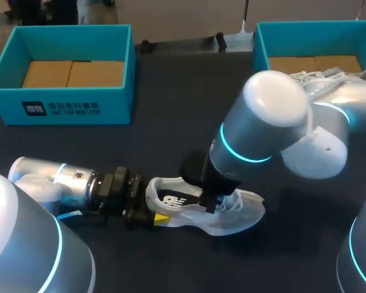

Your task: Take the shoe out of the shoebox, open the shoe tongue, remove and reinsert the insole, then place the shoe into the shoebox

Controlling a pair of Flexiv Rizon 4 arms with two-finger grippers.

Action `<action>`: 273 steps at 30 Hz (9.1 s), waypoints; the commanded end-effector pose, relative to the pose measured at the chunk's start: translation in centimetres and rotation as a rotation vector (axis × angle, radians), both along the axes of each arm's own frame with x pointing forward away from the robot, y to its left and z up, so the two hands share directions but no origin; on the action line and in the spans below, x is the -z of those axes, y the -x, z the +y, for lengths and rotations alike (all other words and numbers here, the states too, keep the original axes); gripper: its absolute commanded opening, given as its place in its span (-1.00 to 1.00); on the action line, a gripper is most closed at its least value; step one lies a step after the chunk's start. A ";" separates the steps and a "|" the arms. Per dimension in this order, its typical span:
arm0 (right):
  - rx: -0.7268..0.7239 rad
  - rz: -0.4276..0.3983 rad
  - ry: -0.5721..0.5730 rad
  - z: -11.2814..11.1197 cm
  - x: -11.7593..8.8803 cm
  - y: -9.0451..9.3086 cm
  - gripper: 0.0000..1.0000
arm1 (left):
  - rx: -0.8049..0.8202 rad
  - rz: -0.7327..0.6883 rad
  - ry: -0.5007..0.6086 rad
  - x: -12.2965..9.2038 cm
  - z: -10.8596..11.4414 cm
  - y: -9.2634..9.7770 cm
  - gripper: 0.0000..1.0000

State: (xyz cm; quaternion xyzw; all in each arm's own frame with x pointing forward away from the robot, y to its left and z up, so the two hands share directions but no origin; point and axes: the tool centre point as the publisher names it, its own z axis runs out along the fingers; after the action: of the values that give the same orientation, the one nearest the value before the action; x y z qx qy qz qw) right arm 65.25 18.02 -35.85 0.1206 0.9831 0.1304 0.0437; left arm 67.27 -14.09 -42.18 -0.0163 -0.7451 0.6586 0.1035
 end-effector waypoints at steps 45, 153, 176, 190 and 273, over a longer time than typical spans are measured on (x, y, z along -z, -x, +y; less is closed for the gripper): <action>0.003 0.250 0.175 1.3 8.2 1.0 -0.18 | -0.005 0.000 0.000 0.4 0.2 0.0 -1.00; -0.353 0.295 -0.030 4.3 -4.8 -2.8 -0.04 | -0.005 0.000 0.000 0.4 0.2 0.0 -1.00; -0.296 0.370 -0.149 5.1 -3.6 -2.2 -0.36 | -0.005 0.000 0.000 0.4 0.2 0.0 -1.00; -0.273 0.357 -0.165 4.9 -3.9 -3.0 -0.36 | -0.005 0.000 0.000 0.4 0.2 0.0 -1.00; -0.483 0.424 -0.212 7.1 -3.4 -1.5 -1.00 | -0.005 0.000 0.000 0.4 0.2 0.0 -1.00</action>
State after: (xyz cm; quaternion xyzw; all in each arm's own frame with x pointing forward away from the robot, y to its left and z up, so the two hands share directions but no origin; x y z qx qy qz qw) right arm 66.84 25.21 -32.48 -0.0878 0.9511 0.2106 -0.2081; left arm 67.25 -14.06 -42.18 -0.0161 -0.7450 0.6588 0.1035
